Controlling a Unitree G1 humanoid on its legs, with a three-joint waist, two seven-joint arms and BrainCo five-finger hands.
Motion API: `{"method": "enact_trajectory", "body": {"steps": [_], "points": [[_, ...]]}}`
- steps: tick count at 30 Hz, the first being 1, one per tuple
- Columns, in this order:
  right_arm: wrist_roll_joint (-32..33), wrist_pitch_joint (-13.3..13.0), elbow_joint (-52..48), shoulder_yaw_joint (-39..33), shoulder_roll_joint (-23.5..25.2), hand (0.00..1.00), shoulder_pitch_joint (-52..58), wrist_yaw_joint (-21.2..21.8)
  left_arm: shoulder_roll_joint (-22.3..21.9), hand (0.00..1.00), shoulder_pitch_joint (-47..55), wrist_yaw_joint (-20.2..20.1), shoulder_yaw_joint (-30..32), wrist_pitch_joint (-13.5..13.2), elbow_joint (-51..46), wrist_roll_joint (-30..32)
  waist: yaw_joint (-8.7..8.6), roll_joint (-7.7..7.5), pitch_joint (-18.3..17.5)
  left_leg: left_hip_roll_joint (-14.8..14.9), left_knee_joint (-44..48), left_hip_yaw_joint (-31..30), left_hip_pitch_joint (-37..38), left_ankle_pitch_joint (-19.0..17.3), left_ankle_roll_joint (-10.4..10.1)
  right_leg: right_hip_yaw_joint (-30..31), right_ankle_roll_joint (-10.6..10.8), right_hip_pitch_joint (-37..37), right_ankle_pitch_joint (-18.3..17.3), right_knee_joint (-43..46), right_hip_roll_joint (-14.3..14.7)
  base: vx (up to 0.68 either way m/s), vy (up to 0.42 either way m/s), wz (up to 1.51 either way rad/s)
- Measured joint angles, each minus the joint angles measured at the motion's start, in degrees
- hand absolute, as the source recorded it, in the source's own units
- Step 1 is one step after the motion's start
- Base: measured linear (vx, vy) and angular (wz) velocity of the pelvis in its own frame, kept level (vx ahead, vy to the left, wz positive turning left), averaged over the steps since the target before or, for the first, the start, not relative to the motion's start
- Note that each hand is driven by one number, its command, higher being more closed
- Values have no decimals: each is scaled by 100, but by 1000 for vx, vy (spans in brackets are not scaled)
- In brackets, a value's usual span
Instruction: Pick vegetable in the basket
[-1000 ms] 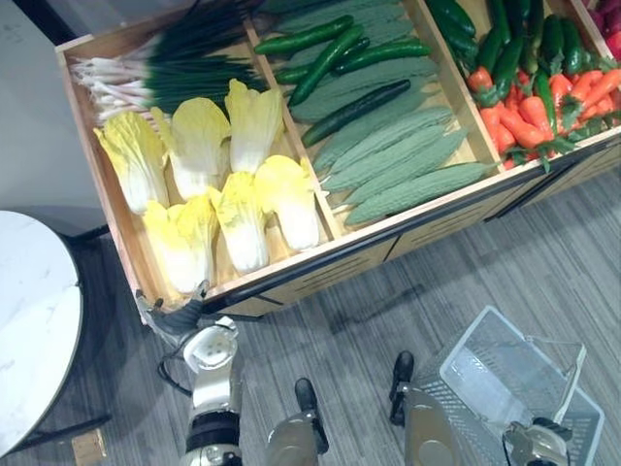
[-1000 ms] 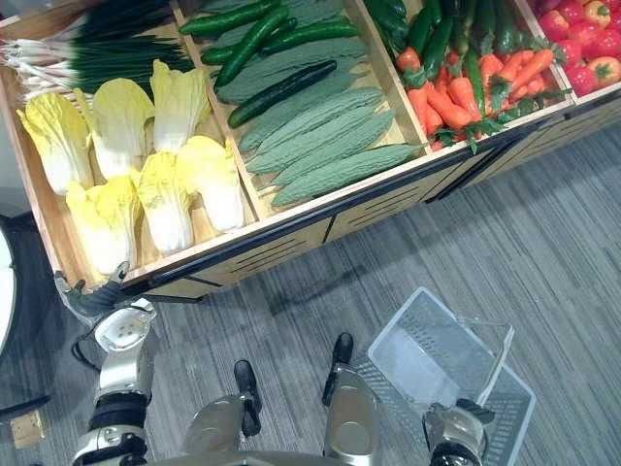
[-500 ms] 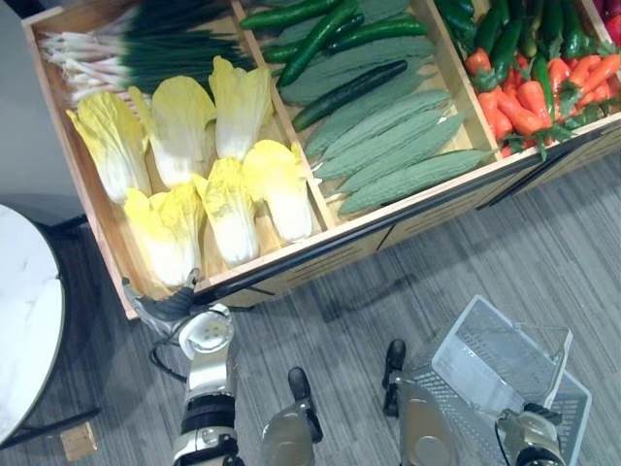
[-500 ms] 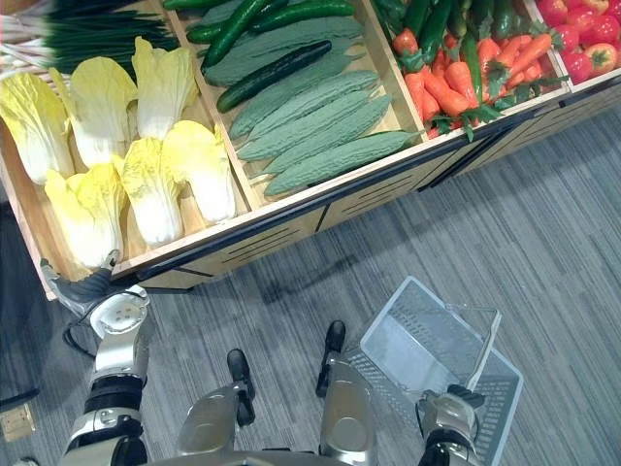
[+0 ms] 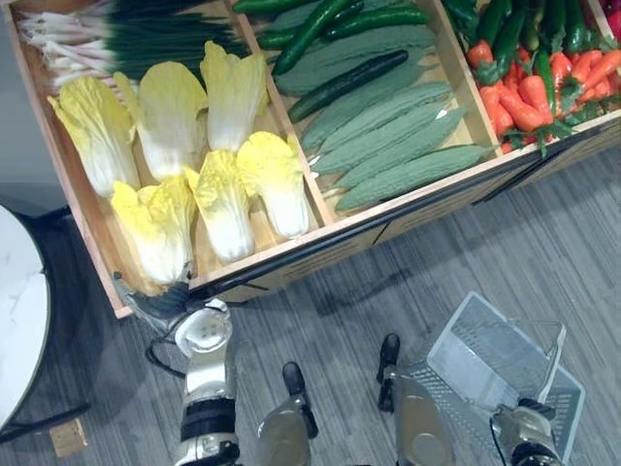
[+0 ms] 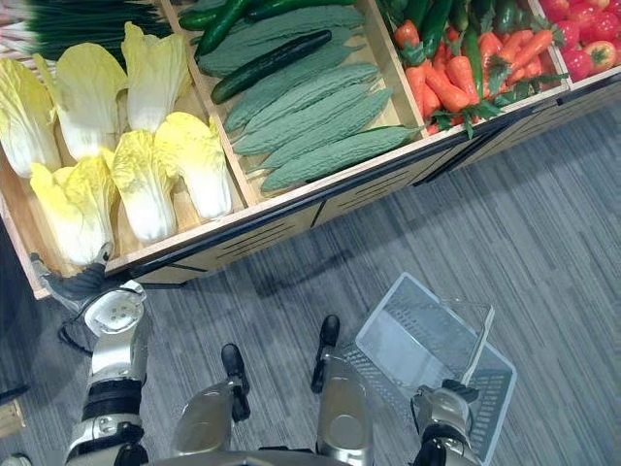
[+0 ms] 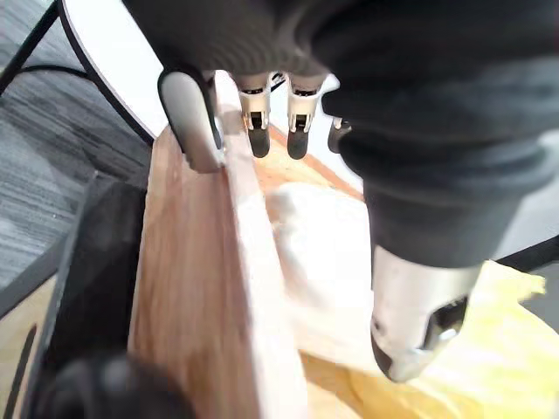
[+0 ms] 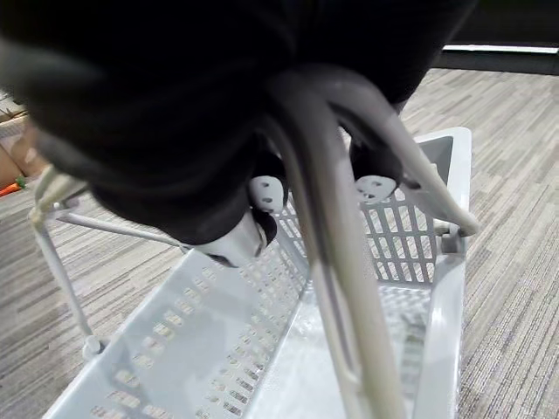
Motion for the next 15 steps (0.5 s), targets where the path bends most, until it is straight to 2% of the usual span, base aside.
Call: {"method": "enact_trajectory", "body": {"steps": [3, 8, 15], "points": [[1, -15, 0, -40, 43, 100, 10, -28, -156, 0, 360, -119, -338, -211, -856, 26, -4, -7, 4, -3, -3, -6, 21, -1, -1, 184, 0, 3, 0, -3, 27, 55, 20, -2], [-3, -109, 68, -37, 55, 100, 55, -43, -321, 0, 637, -288, -486, -458, -1177, 39, -9, 40, -2, 8, -7, -39, 130, -4, -1, 233, 3, 148, -2, -46, 48, 22, 3, -2], [-2, -175, 196, -31, 53, 100, 202, -51, -385, 0, 1140, -337, -529, -482, -1442, 256, 0, 110, -31, 23, -7, -194, 194, -13, -3, 104, 8, 344, -5, -119, 46, -6, 0, 10]]}}
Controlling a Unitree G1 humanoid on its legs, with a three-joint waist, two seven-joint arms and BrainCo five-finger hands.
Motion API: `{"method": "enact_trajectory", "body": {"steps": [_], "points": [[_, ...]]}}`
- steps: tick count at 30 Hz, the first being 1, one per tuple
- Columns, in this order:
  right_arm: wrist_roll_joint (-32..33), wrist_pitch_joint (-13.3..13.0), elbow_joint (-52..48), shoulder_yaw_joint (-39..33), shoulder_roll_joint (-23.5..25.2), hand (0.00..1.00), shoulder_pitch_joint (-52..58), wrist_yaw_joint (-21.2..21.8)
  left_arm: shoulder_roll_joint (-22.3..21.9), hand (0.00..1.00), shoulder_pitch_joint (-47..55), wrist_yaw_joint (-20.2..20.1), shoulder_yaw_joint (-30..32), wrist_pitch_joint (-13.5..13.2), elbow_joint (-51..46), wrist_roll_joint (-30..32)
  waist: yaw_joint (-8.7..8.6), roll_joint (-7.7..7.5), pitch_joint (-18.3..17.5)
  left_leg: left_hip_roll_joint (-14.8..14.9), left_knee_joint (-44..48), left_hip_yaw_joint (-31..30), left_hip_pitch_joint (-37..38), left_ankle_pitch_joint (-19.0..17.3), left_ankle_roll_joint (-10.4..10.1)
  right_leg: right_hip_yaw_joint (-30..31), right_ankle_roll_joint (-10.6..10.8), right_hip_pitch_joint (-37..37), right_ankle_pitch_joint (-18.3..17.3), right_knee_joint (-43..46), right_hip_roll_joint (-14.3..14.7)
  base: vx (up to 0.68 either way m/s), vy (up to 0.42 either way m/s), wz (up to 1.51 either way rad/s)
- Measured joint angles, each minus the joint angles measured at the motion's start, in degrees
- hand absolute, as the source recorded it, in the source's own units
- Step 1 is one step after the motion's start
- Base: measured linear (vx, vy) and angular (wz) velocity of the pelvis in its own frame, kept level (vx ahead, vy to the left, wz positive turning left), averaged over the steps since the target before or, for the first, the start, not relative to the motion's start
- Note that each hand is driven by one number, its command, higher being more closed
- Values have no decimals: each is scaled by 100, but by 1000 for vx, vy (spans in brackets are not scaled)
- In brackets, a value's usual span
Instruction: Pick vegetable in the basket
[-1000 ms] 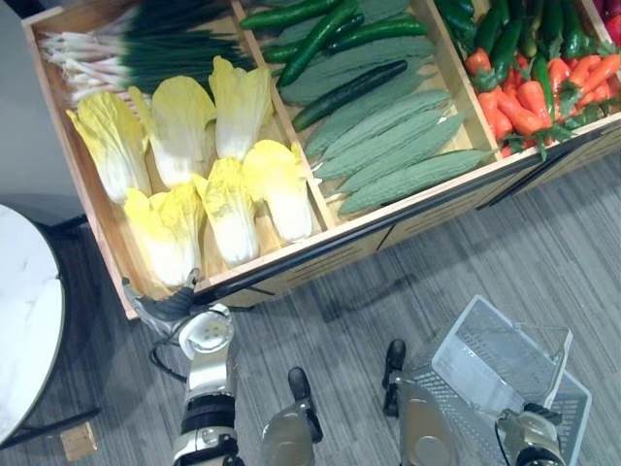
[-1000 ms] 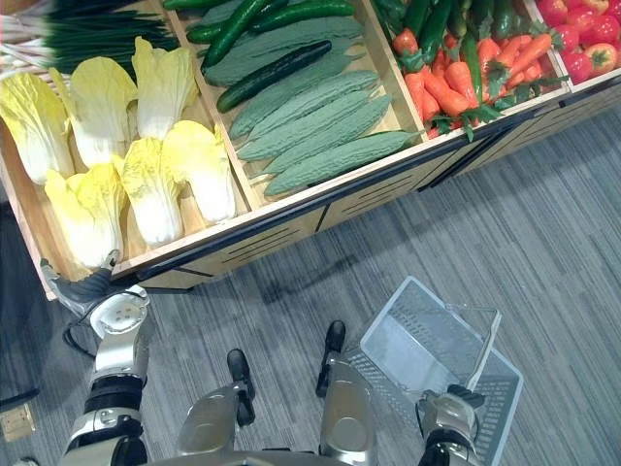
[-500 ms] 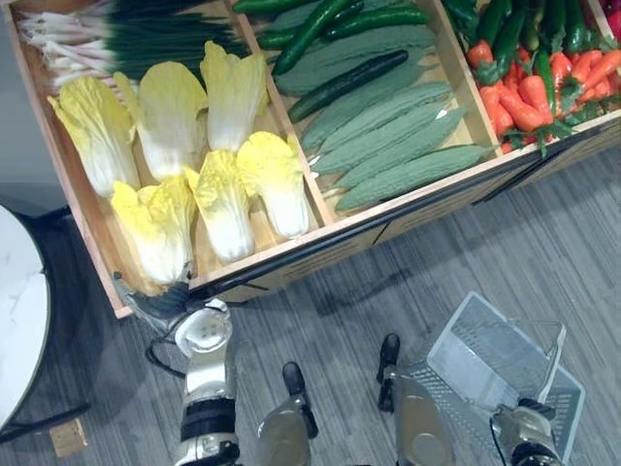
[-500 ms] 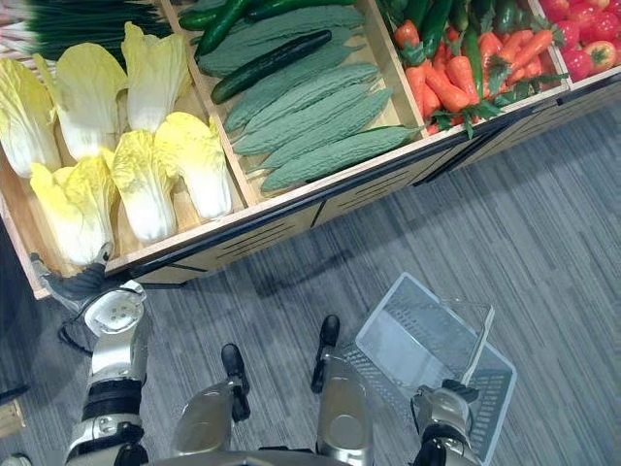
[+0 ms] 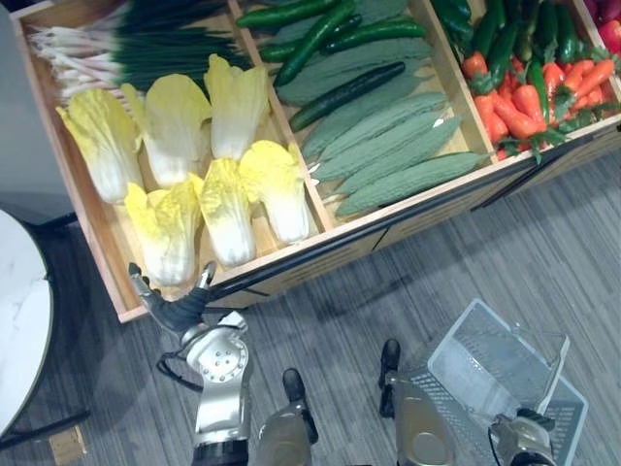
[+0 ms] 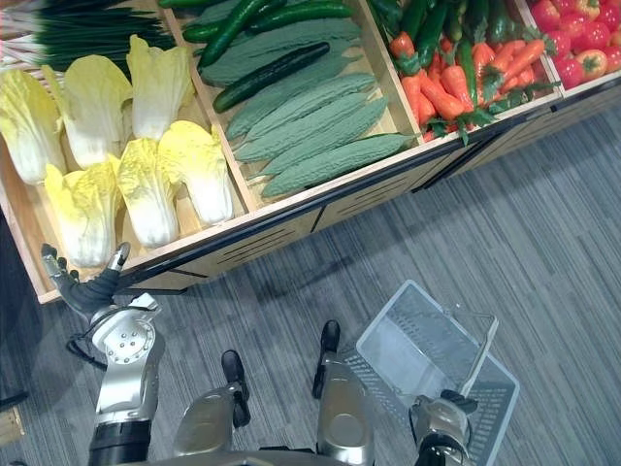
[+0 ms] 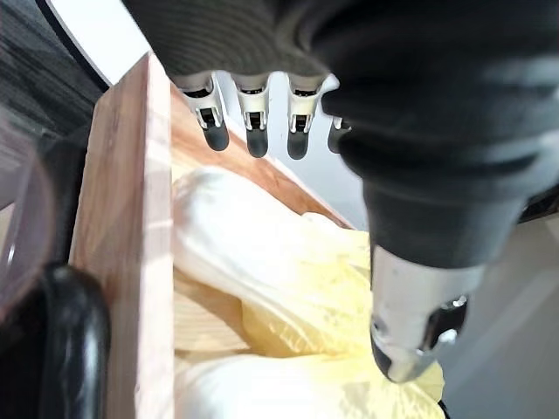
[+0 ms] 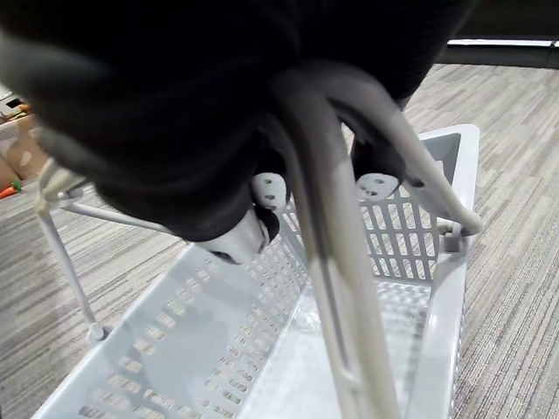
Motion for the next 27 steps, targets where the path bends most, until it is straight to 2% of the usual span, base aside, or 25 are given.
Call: {"method": "enact_trajectory", "body": {"steps": [10, 17, 21, 27], "points": [[-93, -51, 15, 230, -201, 100, 185, -85, 29, 0, 85, 19, -82, -5, -417, 382, 5, 320, -310, 1, -1, -91, 12, 2, -2, -70, 2, 59, 0, -36, -10, 5, 3, 4], [-254, -46, 16, 285, -213, 100, 222, -80, 187, 0, -119, 4, 127, 73, -43, 667, -2, 338, -450, 3, -7, -83, 1, 3, -3, -63, 25, 58, 19, -90, -5, 0, 0, 0], [-308, -87, -10, 376, -226, 100, 225, -75, 509, 0, -638, -18, 497, 360, 1094, 675, -10, 330, -457, -3, -10, -44, -19, 3, -4, -28, 47, 22, 38, -107, -4, 6, 1, -3], [-311, -78, -110, 460, -227, 100, 216, -59, 650, 0, -849, -227, 679, 661, 1767, 872, -27, 307, -498, -15, -31, 9, -81, 5, -2, -4, 15, -65, 96, -191, -1, 23, 0, -5]]}}
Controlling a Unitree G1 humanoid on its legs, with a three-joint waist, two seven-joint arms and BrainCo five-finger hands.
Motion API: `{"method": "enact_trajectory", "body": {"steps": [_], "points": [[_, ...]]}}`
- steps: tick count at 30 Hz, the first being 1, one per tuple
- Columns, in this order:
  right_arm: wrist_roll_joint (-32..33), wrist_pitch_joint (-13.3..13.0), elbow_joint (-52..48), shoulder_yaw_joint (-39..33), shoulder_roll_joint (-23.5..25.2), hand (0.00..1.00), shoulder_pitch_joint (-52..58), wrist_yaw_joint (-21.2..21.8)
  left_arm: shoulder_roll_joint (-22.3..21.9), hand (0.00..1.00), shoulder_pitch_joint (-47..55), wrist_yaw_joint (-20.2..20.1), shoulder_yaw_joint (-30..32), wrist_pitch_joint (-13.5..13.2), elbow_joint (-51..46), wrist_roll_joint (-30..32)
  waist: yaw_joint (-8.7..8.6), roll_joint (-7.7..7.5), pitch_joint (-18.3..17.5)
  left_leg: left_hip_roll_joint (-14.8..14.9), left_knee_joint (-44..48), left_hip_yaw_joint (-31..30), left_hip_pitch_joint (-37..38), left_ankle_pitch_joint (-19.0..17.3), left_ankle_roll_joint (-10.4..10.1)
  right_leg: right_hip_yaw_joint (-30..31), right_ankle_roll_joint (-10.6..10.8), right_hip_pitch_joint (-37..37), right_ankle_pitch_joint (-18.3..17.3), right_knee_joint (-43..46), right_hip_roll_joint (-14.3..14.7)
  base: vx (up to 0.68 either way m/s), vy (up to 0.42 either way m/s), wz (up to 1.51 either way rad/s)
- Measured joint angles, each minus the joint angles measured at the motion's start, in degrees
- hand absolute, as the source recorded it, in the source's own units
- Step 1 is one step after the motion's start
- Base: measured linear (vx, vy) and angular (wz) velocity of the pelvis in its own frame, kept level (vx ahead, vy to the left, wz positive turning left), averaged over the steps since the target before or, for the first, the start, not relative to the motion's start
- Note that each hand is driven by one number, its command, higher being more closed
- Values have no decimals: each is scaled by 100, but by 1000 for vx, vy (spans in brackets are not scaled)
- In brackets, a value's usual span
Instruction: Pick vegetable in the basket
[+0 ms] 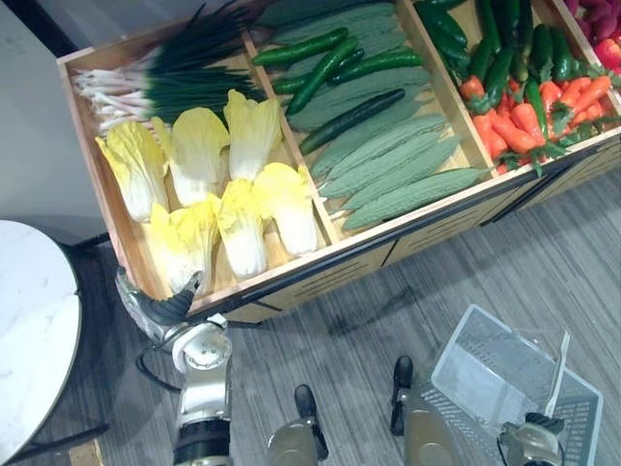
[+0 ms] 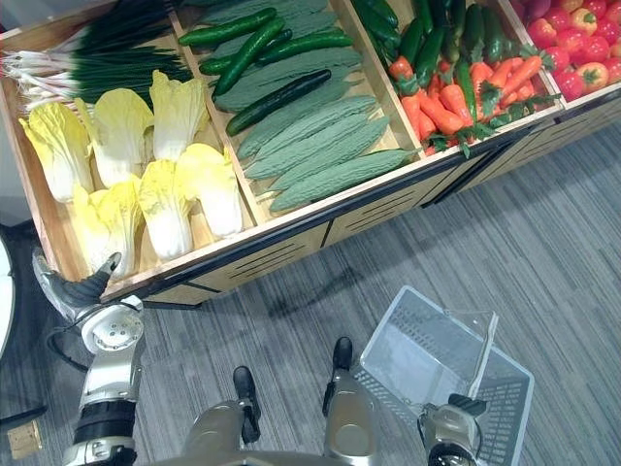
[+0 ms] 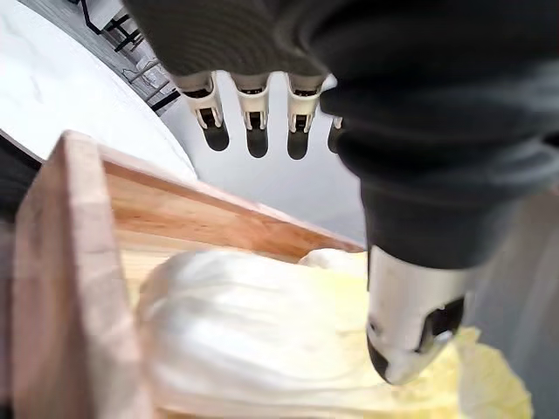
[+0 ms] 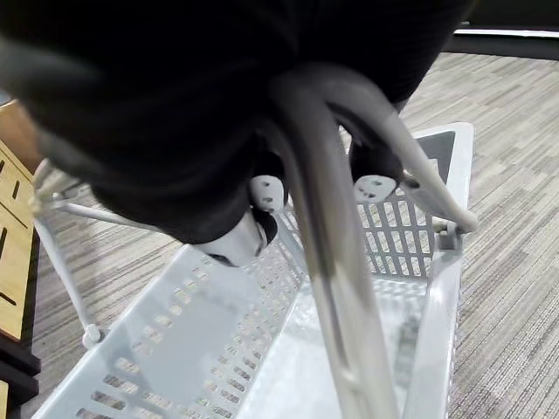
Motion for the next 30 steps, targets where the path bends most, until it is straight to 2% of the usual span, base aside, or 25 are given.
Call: {"method": "enact_trajectory", "body": {"steps": [4, 9, 26, 30], "points": [[1, 71, -92, -1, 3, 100, -1, 43, 65, 0, -65, -171, 154, 29, 285, 1, -49, 0, 0, -17, -37, 3, 4, 1, 1, -6, 7, -1, 7, -30, -8, 0, 0, 0], [4, 111, -126, -3, 3, 100, -17, 83, 75, 0, -79, -202, 179, 37, 484, 1, -123, 2, 2, -34, -71, 32, 3, 1, 3, 3, 5, -2, 50, -109, -7, 7, -3, -3], [17, 117, -120, -23, 2, 100, -128, 83, 278, 0, -492, -191, 143, 124, 608, -4, -122, -50, 51, -41, -74, 173, -123, 0, 2, 203, 39, -220, 100, -108, 22, -1, -6, -4], [18, 124, -114, -22, 8, 100, -179, 84, 369, 0, -774, -185, 144, 160, 1006, -4, -123, -90, 106, -42, -74, 169, -129, 0, 3, 205, 39, -220, 100, -113, 21, 0, 0, 0]]}}
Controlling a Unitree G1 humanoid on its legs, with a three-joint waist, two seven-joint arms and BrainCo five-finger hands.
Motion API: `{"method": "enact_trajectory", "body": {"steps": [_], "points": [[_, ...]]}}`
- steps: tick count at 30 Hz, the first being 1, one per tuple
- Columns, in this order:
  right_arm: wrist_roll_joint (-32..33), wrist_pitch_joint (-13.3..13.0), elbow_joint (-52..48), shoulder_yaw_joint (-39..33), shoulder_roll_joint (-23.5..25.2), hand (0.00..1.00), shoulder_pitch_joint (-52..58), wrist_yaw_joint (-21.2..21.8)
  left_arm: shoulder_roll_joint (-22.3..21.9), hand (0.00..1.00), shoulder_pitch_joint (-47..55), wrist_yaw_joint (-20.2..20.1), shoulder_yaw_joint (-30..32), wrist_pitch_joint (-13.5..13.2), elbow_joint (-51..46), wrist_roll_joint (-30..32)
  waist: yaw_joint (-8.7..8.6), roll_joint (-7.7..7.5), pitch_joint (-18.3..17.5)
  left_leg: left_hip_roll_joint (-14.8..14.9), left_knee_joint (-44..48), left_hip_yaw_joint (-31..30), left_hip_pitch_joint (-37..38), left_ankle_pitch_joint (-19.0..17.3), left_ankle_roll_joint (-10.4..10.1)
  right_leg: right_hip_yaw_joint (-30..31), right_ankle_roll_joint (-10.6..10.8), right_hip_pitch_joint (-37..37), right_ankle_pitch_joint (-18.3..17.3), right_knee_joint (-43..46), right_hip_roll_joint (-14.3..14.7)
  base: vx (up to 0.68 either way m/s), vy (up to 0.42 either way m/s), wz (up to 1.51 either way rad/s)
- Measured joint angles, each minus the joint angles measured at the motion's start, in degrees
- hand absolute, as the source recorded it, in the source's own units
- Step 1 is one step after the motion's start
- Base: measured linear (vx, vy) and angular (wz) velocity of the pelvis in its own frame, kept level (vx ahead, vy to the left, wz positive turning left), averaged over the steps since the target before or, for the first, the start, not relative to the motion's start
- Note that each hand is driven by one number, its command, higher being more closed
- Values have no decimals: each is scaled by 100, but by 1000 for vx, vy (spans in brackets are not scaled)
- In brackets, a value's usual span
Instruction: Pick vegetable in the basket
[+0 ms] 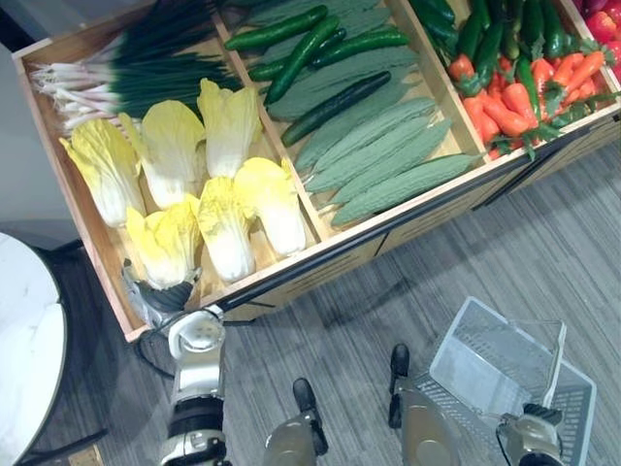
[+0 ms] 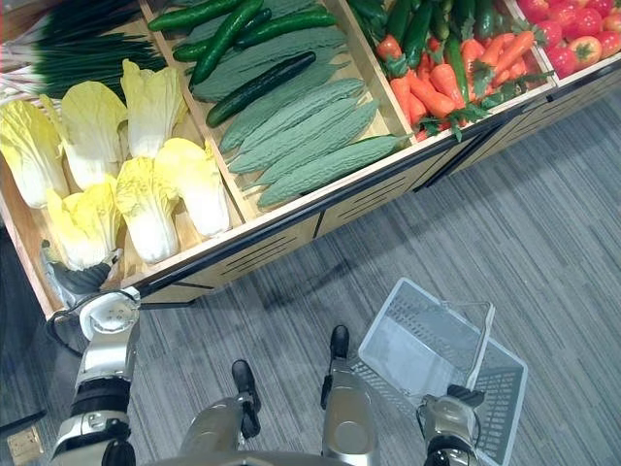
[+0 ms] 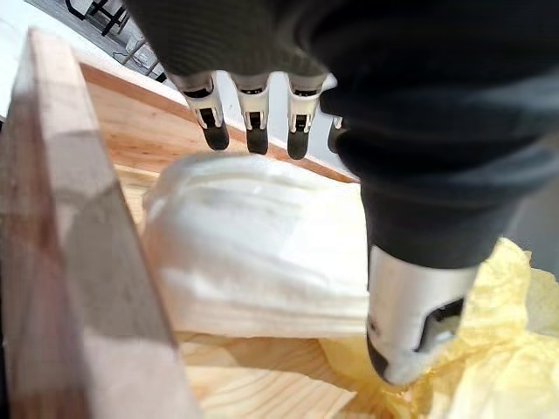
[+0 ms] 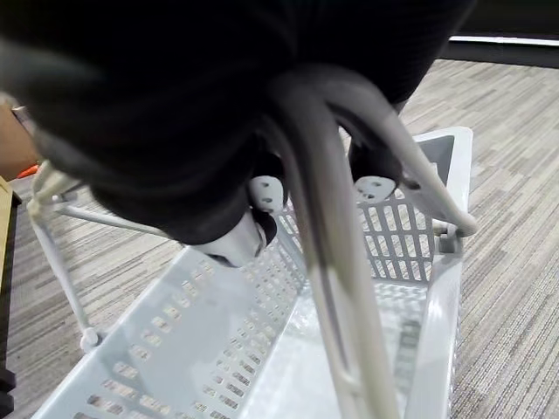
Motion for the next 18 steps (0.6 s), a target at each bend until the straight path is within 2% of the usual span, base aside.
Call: {"method": "enact_trajectory", "body": {"steps": [3, 7, 8, 14, 18], "points": [[1, -9, -7, 7, 1, 100, -110, 0, 129, 0, -204, 0, -7, 71, 327, -1, -12, -44, 173, 3, 3, 4, -11, 0, 0, 2, 0, -19, 0, 4, 3, 0, 0, 0], [49, -38, -47, 9, -7, 100, -138, -1, 432, 0, -367, 10, -2, 117, 797, 35, -20, -26, 228, 8, 5, 19, -76, -1, -1, 10, -3, -98, -1, 8, 11, 16, -7, -1], [56, -45, -51, 13, -7, 100, -140, -1, 548, 100, -416, 5, -2, 131, 949, 38, -18, -26, 249, 11, 5, 19, -75, -2, -3, 10, -4, -99, -2, 2, 16, 0, 0, 0], [94, -91, -97, 27, -25, 100, -146, 0, 940, 100, -590, -26, -125, 113, 1623, 435, 4, 8, 301, 32, 15, 67, -76, -22, -33, 39, -27, -125, 15, -19, 40, -2, -9, -4], [106, -93, -91, 29, -39, 100, -173, 1, 1236, 100, -742, -56, -112, 129, 2047, 438, 7, 9, 309, 69, 88, 222, -81, -65, -79, 184, -61, -185, 67, -91, 100, -36, -28, -22]]}}
